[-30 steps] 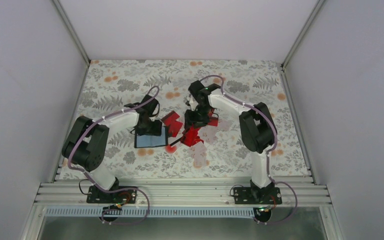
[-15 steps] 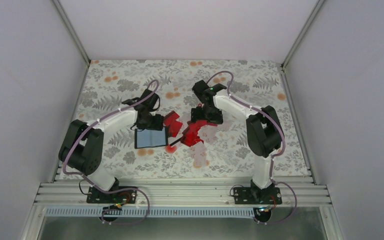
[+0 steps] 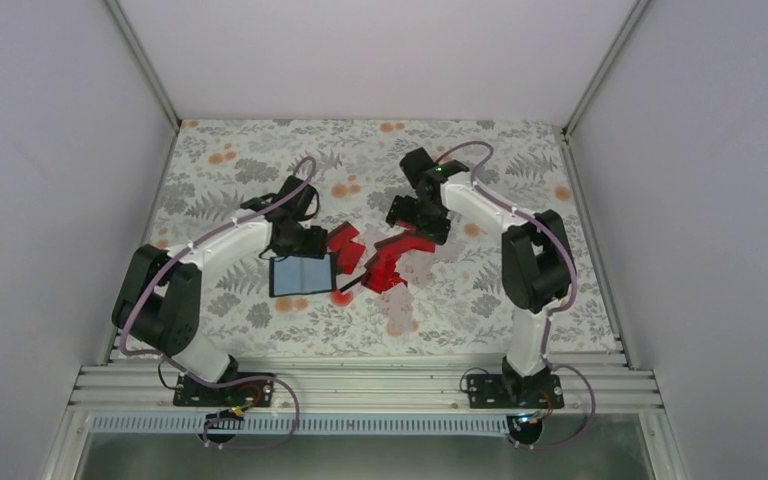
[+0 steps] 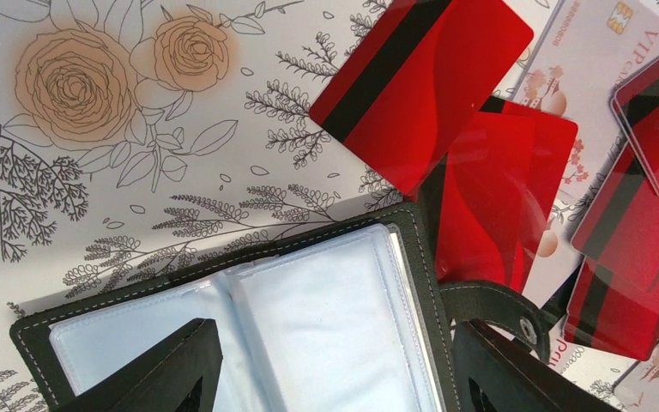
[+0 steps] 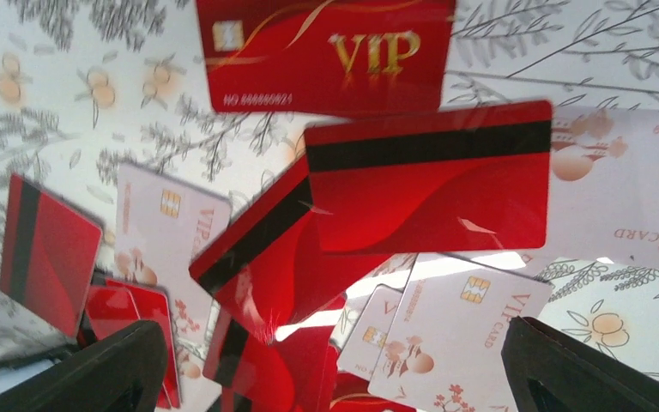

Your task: Put the credit cards into the card holder

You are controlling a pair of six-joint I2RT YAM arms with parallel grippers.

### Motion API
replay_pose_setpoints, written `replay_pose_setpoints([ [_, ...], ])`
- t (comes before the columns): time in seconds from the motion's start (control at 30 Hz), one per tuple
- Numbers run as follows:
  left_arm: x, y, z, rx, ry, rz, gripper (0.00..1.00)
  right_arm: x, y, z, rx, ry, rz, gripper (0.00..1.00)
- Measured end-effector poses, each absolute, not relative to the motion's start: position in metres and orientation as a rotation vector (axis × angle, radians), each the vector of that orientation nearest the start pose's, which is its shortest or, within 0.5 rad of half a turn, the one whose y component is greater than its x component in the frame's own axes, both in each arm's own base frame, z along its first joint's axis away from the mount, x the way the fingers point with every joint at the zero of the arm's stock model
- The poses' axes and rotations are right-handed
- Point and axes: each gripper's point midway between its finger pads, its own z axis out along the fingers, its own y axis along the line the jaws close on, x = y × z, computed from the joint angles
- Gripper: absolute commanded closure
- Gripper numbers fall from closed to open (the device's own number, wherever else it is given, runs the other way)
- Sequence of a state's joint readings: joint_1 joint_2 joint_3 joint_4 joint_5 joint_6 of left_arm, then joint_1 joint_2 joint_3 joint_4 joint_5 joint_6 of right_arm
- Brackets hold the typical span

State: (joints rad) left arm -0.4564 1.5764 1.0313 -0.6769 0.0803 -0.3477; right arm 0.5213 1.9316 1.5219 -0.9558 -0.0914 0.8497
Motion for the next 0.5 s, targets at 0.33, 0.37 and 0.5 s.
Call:
replay_pose_setpoints([
  [0.33,0.305,-0.166,0.075,0.207,2.812,-0.307,0.32,0.361,0.188,0.072,0.812,2.945,0.198,0.06],
  [0.37,0.305,-0.166,0.074,0.208,2.812,-0.307,0.32,0.358,0.185,0.068,0.861,2.953,0.171,0.06],
  [0.5,0.304,-0.166,0.073,0.213,2.815,-0.31,0.32,0.343,0.178,0.055,1.035,2.981,0.079,0.02],
])
